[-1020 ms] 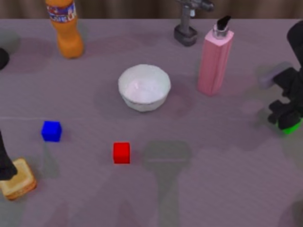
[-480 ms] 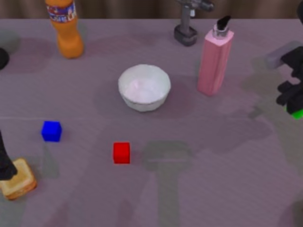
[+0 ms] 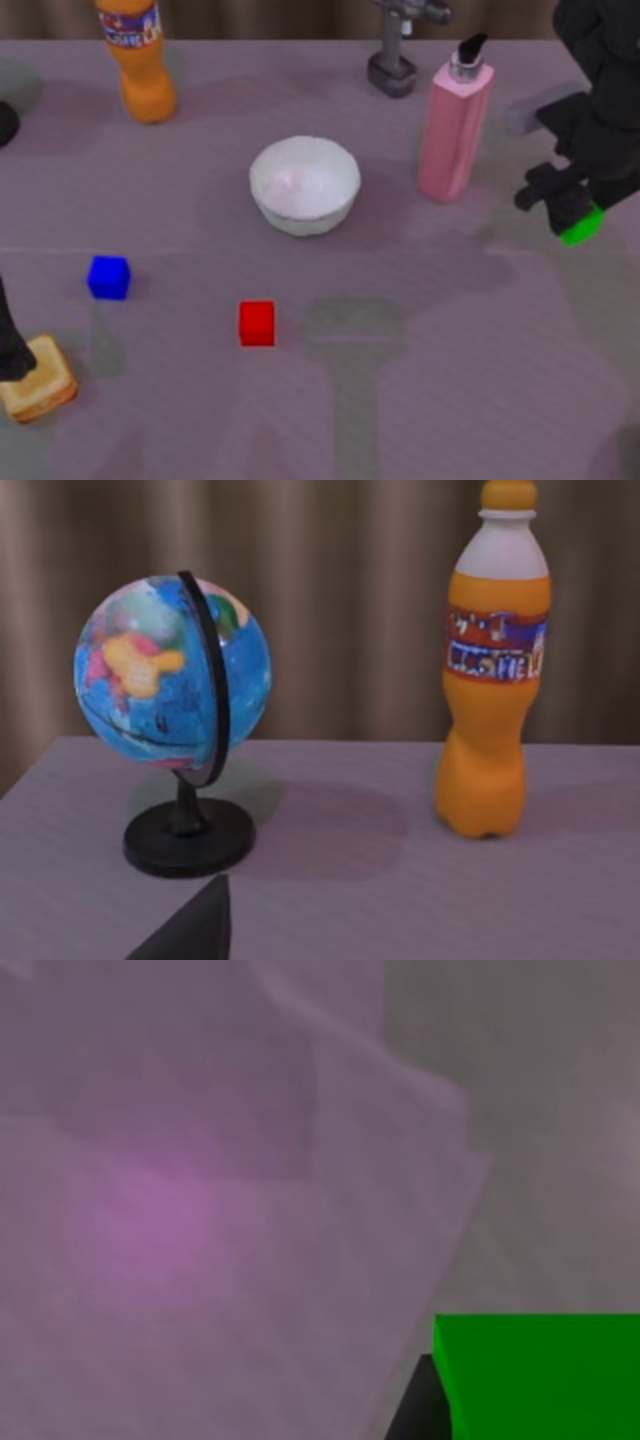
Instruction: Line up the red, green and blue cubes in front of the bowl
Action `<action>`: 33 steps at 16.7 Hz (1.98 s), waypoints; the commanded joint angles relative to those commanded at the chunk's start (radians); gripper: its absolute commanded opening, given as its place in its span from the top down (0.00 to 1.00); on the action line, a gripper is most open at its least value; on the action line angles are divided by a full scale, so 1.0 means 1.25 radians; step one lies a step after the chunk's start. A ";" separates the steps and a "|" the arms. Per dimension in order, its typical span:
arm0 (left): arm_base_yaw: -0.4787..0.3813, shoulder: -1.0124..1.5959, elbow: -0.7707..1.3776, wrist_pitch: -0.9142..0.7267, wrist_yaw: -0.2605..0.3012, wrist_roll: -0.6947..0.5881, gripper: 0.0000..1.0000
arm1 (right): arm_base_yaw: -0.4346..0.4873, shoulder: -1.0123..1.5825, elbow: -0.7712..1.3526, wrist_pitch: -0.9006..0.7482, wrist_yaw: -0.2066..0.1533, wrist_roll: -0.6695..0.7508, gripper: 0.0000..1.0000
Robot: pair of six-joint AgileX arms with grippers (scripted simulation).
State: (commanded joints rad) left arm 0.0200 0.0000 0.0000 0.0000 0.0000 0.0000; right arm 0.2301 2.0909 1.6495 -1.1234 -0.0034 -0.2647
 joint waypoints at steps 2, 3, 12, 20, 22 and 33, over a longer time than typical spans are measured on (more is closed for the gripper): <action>0.000 0.000 0.000 0.000 0.000 0.000 0.00 | 0.062 0.023 0.037 -0.021 0.001 0.123 1.00; 0.000 0.000 0.000 0.000 0.000 0.000 0.00 | 0.096 0.035 0.055 -0.032 0.002 0.194 1.00; 0.000 0.000 0.000 0.000 0.000 0.000 0.00 | 0.383 0.097 0.193 -0.103 0.008 0.763 1.00; 0.000 0.000 0.000 0.000 0.000 0.000 0.00 | 0.419 0.093 0.205 -0.101 0.010 0.822 1.00; 0.000 0.000 0.000 0.000 0.000 0.000 0.00 | 0.419 0.098 0.179 -0.071 0.011 0.822 1.00; 0.000 0.000 0.000 0.000 0.000 0.000 0.00 | 0.425 0.137 0.056 0.092 0.012 0.826 0.92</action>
State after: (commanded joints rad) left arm 0.0200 0.0000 0.0000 0.0000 0.0000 0.0000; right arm 0.7608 2.2625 1.7201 -1.0087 0.0117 0.7683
